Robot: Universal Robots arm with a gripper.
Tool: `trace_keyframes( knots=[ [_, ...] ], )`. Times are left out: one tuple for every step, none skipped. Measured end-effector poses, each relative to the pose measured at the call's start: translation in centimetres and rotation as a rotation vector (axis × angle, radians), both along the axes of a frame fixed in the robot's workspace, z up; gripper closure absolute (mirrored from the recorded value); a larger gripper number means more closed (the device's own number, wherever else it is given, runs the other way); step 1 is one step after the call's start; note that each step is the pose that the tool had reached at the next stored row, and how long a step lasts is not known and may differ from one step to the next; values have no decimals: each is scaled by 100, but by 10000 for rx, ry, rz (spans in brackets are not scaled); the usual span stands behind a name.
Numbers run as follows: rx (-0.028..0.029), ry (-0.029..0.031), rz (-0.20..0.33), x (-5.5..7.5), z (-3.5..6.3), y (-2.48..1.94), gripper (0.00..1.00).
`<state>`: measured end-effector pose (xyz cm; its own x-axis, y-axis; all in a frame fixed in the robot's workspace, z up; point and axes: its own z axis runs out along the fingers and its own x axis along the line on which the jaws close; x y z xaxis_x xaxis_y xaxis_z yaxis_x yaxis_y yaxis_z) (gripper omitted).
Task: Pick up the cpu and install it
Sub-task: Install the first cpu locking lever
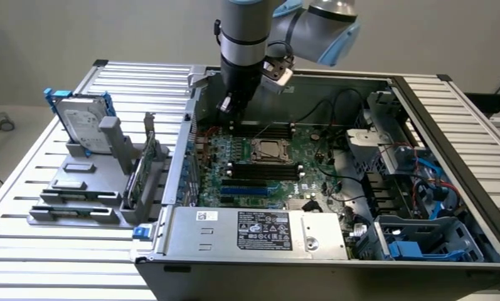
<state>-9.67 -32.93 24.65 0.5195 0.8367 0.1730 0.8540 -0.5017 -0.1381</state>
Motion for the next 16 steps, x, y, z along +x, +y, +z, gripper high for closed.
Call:
trace_keyframes(
  knots=[
    [-32,-33,-3,-4,-7,0,89],
    [-62,-73,-8,-8,-16,1,89],
    [-96,-109,-10,-10,-22,0,89],
    [-117,-147,-13,-11,-31,-1,89],
    [-135,-186,-15,-12,-42,-1,89],
    [-153,-221,-16,-13,-52,0,89],
    [-173,-253,-18,-15,-60,0,89],
    [-209,-279,-19,-17,-65,-2,89],
    [-241,-306,-20,-21,-70,-4,89],
    [-271,-342,-22,-23,-79,-3,89],
    [-304,-367,-24,-26,-86,-3,89],
    [-337,-388,-24,-28,-94,-4,89],
    [-371,-404,-24,-29,-102,-4,89],
    [-406,-415,-25,-31,-110,-4,89],
    [-445,-427,-25,-32,-118,-4,89],
    [-487,-435,-24,-33,-126,-4,89]
  ],
)
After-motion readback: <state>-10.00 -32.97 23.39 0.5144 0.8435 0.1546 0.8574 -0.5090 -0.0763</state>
